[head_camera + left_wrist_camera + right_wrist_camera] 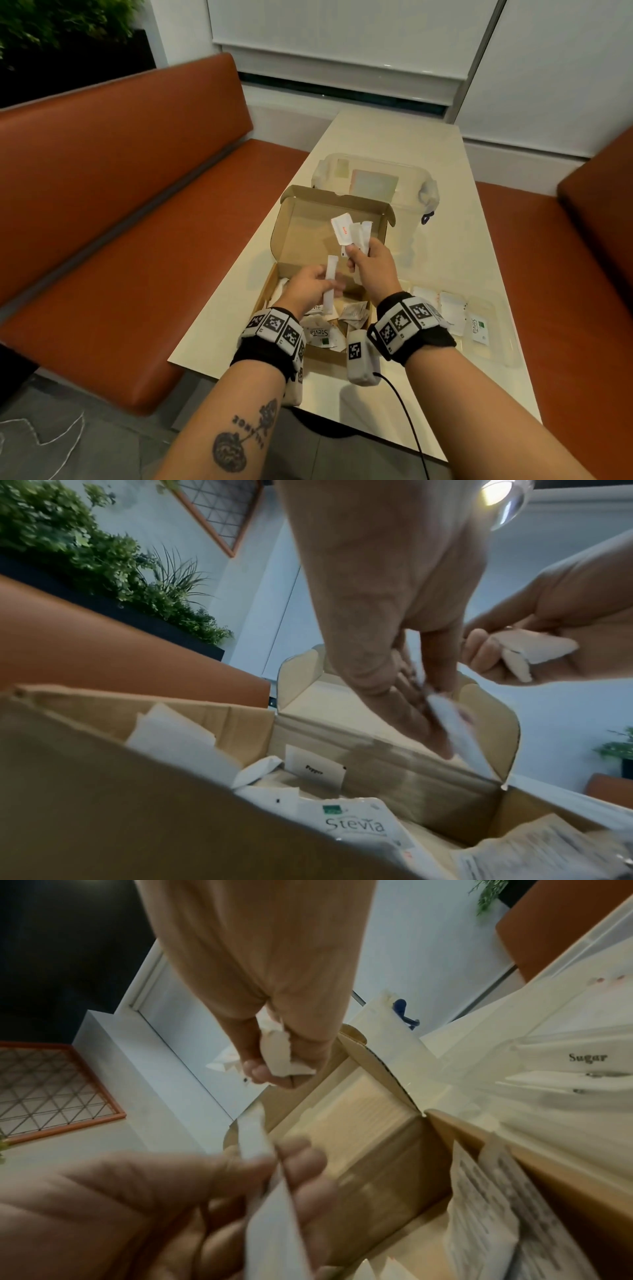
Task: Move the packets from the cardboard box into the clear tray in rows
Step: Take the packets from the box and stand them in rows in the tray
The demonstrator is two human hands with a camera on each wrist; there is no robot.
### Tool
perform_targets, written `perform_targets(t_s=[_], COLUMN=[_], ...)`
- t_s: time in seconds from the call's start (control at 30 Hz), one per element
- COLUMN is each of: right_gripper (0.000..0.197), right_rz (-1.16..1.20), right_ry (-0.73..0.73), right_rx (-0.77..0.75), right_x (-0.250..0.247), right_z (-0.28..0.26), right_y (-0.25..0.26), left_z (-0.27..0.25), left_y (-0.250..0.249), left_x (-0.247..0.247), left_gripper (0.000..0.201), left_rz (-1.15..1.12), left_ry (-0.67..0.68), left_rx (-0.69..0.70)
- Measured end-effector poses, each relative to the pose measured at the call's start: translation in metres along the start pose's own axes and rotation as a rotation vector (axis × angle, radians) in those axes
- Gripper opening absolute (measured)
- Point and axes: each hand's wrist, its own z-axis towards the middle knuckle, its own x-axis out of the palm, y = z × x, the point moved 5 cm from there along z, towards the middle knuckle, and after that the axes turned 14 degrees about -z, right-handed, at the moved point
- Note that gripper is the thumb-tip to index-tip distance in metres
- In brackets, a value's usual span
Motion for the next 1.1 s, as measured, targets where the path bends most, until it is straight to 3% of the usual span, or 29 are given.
perform_targets(t_s=[0.07,0.17,0.3,0.4,0.6,0.9,1.1], right_gripper=[0.011,0.008,0.012,0.011,0.005,0.010,0.013], right_rz=[-0.001,-0.106,-0.120,-0.092,-0.160,-0.107,-0.047], right_ry=[-0.007,0.125,0.304,0.357,0.270,0.081,-0.009], right_rx=[-0.009,-0.008,0.000,0.005,0.028,0.140,0.173], right_x=[-0.004,0.001,0.013,0.017,0.000,-0.066,-0.119], right_z=[0.000,-0.004,-0.015,-0.019,-0.015,-0.009,-0.014], right_y=[0.001,-0.001,-0.003,-0.004,-0.018,-0.052,-0.076], left_z=[0.002,0.004,0.003,0.002,0.010,0.029,0.032], left_y=[0.000,-0.008,-0.017,-0.015,-0.013,-0.008,0.005], left_x=[-0.007,-0.014,-0.004,0.003,0.014,0.055,0.111], left_gripper=[0.020,0.019,0.048,0.054,0.018,0.014,0.022], left_rz=[-0.083,-0.159,-0.341,-0.330,-0.235,-0.050,-0.033], left_ry=[-0.106,-0.217,-0.123,-0.083,-0.147,-0.252,-0.088], left_rx=[-0.023,0.041,0.087,0.068,0.122,0.164,0.111])
